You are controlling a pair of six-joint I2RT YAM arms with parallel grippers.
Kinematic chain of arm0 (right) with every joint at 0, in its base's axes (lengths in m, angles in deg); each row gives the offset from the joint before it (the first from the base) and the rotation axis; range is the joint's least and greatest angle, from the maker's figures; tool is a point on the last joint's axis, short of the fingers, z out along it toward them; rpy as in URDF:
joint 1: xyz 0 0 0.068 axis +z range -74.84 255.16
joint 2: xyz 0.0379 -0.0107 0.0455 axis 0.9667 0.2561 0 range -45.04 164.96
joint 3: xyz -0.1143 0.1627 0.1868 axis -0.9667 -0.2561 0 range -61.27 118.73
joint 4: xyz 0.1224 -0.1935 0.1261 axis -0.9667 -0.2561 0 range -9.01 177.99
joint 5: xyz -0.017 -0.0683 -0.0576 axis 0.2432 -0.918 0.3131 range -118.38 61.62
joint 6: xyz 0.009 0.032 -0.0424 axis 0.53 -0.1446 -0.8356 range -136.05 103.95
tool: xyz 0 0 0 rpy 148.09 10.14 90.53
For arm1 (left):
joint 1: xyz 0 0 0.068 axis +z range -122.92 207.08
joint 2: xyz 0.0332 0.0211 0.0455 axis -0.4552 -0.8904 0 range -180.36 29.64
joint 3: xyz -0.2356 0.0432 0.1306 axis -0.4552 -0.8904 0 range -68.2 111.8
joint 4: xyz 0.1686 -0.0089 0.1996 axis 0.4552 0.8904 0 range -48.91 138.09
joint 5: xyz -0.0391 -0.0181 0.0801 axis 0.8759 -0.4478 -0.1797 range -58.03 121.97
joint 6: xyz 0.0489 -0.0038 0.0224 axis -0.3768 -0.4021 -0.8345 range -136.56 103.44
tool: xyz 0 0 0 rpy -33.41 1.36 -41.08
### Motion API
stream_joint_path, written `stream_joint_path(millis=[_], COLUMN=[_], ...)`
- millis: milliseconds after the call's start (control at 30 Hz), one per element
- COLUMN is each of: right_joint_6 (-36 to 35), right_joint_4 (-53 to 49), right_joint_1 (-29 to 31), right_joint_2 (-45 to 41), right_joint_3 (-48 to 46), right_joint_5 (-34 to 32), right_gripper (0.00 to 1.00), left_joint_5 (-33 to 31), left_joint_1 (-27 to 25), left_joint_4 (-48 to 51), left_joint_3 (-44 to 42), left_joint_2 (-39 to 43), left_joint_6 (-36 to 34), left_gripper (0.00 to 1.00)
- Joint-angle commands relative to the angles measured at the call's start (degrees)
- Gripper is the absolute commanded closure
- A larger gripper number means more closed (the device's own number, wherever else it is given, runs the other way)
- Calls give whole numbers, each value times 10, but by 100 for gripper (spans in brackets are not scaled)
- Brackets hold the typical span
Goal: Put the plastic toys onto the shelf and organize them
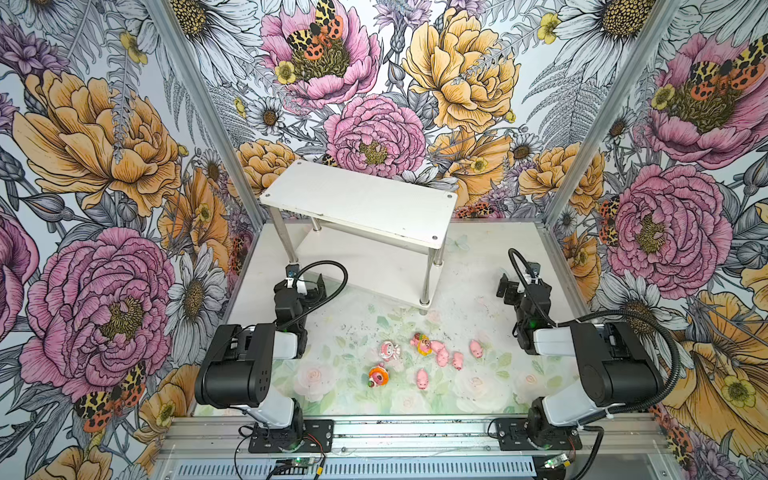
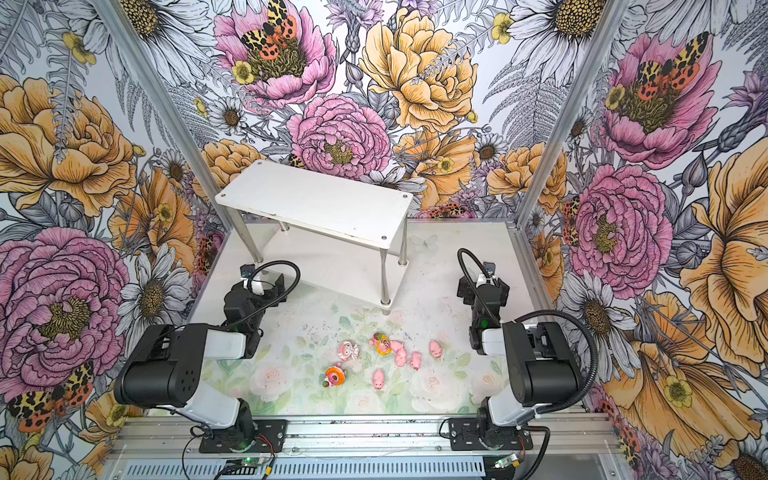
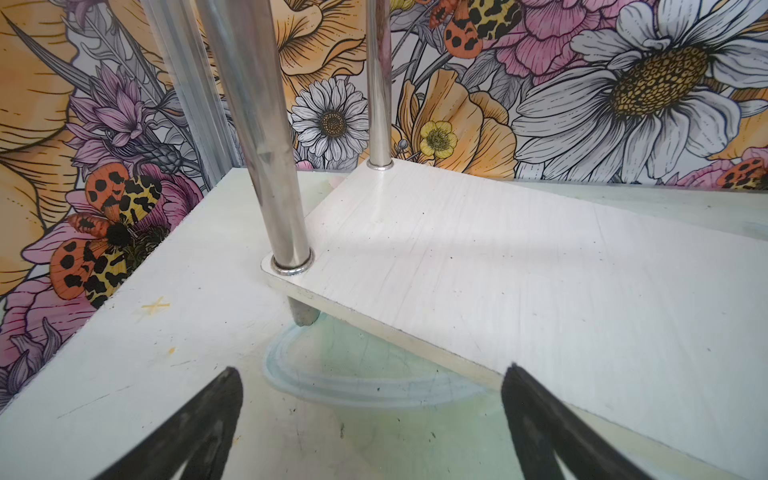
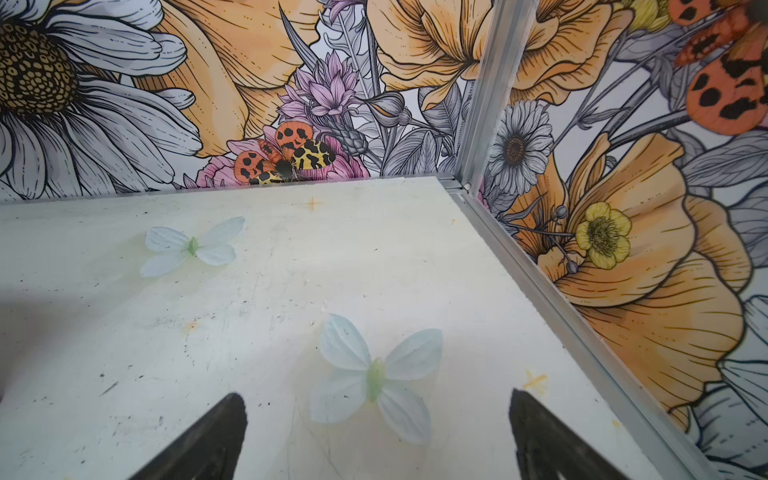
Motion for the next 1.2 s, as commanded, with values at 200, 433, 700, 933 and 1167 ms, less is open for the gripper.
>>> stream_joint_path(millis=[200,433,700,933,1167], right_joint_6=[2,2,1,-12,21], right_joint_4=[4,4,4,-7,-218], right_joint_1=[1,1,1,14,87], right_joint_2=[-5,-4,-5,-43,-244], right_joint_3=[-1,-1,-1,-11,3], right_joint_5=[10,10,10,-1,-125], right_gripper=[0,0,0,0,0], left_joint_5=[17,17,17,-35,-317], left_joint_1=[3,3,3,-10,-73], left_joint_4=[3,3,3,19,189], left_joint_3=[10,10,10,9,40], left_joint_2=[3,2,3,29,189], left_joint_6=[6,6,6,10,75], left_gripper=[1,1,1,1,1])
